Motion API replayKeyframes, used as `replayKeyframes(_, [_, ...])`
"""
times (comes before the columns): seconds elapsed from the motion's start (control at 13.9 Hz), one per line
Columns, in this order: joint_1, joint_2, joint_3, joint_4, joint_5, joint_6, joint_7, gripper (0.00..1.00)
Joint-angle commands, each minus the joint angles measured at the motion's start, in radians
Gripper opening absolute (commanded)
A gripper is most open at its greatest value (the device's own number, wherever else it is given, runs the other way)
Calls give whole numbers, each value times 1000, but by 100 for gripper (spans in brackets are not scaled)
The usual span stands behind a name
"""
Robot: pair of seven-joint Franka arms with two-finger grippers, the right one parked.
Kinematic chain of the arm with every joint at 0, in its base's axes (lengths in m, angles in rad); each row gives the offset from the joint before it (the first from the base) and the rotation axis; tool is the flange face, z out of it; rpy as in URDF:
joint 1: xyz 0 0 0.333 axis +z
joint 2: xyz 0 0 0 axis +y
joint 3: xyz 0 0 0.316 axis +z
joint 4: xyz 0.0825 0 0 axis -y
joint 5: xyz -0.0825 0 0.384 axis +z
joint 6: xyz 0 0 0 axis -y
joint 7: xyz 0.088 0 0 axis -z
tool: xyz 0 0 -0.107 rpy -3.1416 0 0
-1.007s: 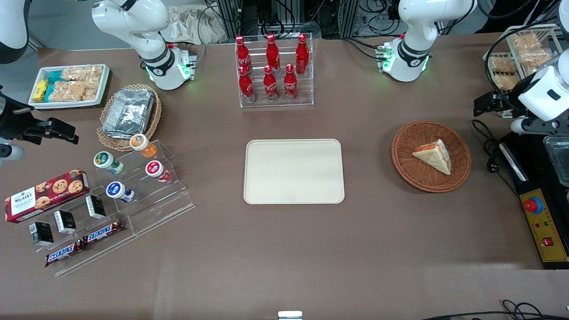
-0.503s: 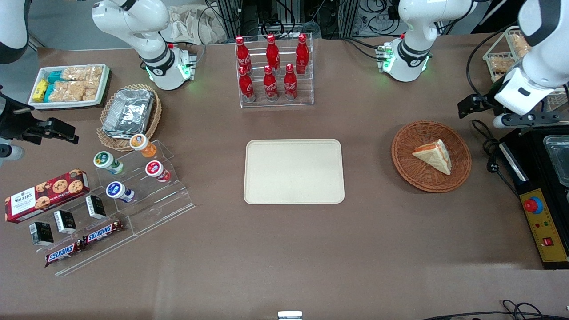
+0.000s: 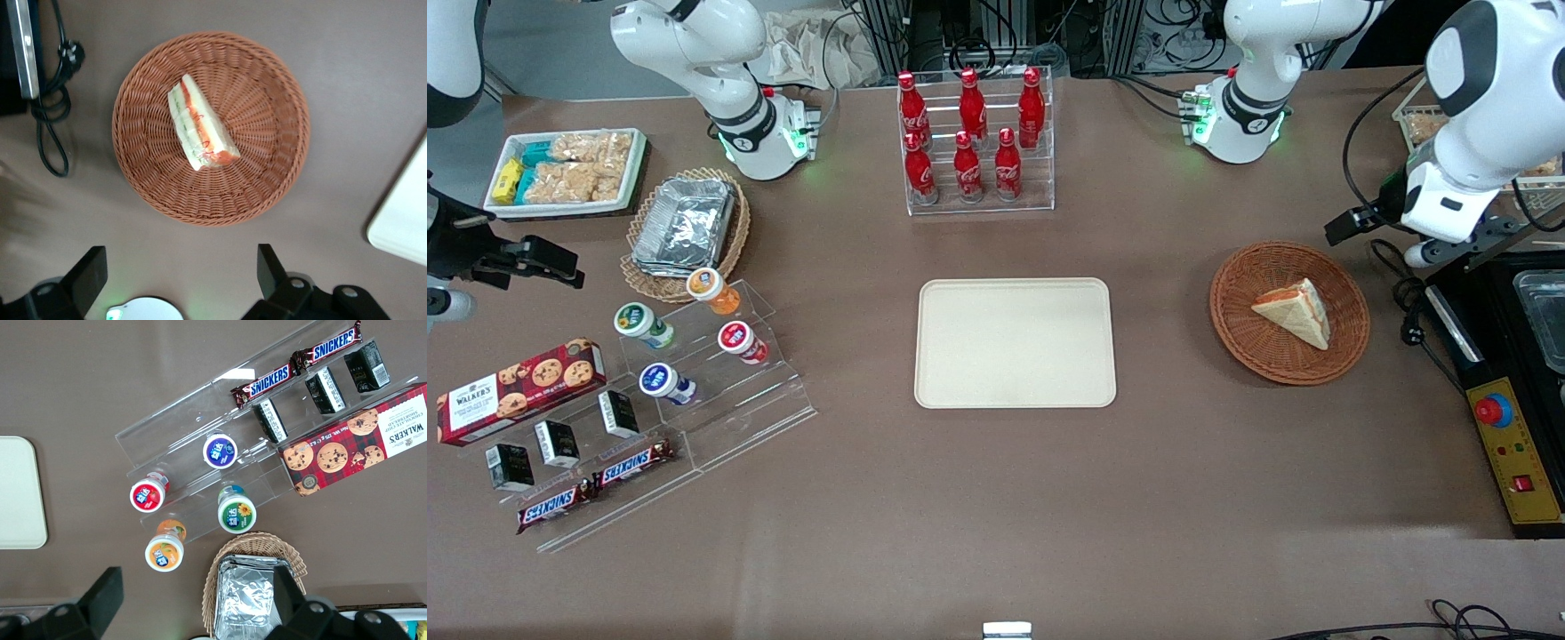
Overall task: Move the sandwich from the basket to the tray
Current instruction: 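Lower the open left gripper over the wrapped sandwich in the basket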
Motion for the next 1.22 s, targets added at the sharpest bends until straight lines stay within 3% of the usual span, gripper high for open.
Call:
replayKeyframes(0.0, [15, -34, -6, -126, -18, 116, -73, 100])
replayKeyframes(0.65, [17, 78, -6, -318, -49, 495, -372, 100])
replayKeyframes(1.15, [15, 287, -6, -328, -51, 747, -576, 100])
